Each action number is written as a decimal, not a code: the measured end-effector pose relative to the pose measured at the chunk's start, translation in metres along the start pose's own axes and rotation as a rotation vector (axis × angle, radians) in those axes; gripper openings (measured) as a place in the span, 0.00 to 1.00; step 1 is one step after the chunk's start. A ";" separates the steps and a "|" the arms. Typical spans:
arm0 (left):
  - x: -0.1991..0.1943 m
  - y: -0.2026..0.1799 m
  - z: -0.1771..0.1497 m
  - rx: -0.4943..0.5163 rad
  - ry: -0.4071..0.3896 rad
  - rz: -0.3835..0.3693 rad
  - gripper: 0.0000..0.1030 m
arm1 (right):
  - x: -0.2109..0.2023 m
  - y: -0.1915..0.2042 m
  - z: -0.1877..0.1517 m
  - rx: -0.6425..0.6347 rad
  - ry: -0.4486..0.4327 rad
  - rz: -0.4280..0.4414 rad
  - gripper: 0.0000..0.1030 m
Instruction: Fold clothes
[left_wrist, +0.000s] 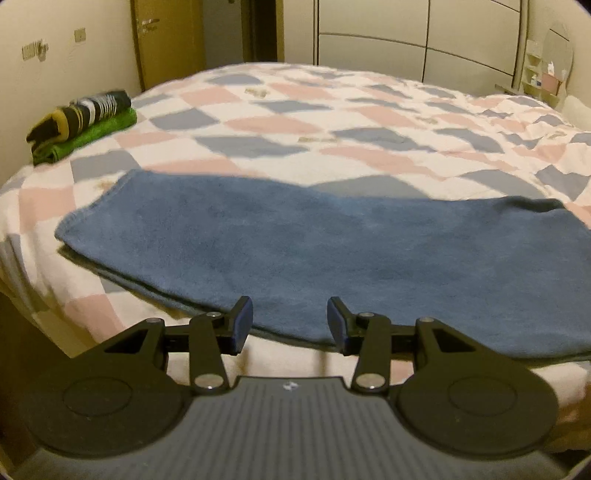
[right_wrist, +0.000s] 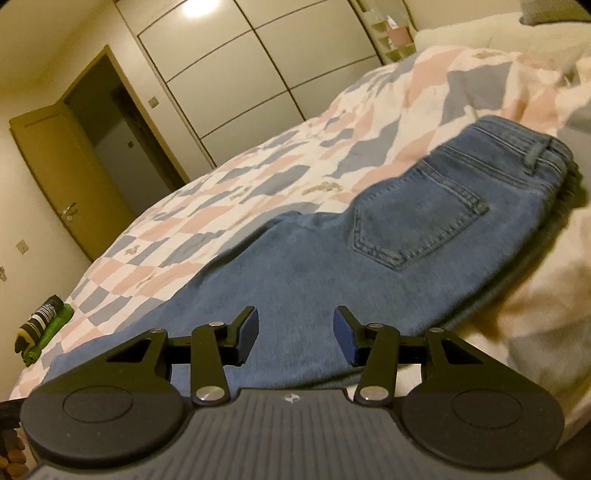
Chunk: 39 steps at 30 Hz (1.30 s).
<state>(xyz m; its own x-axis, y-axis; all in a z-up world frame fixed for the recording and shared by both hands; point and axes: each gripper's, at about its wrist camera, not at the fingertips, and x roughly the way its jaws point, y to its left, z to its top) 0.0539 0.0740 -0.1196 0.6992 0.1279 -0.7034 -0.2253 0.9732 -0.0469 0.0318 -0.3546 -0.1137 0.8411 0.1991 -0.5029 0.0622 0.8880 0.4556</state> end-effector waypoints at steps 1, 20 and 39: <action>0.004 0.008 0.000 -0.021 0.004 -0.007 0.39 | 0.005 -0.001 0.000 0.003 0.010 -0.005 0.47; 0.069 0.224 -0.006 -0.880 -0.061 -0.225 0.39 | 0.088 0.043 -0.024 -0.176 0.157 -0.092 0.66; 0.071 0.187 0.019 -0.728 -0.239 -0.191 0.04 | 0.078 0.033 -0.016 -0.191 0.120 -0.117 0.64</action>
<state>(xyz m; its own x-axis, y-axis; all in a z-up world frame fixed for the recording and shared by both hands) 0.0746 0.2683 -0.1645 0.8790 0.0893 -0.4684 -0.4162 0.6232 -0.6622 0.0914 -0.3029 -0.1493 0.7633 0.1277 -0.6333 0.0432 0.9680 0.2473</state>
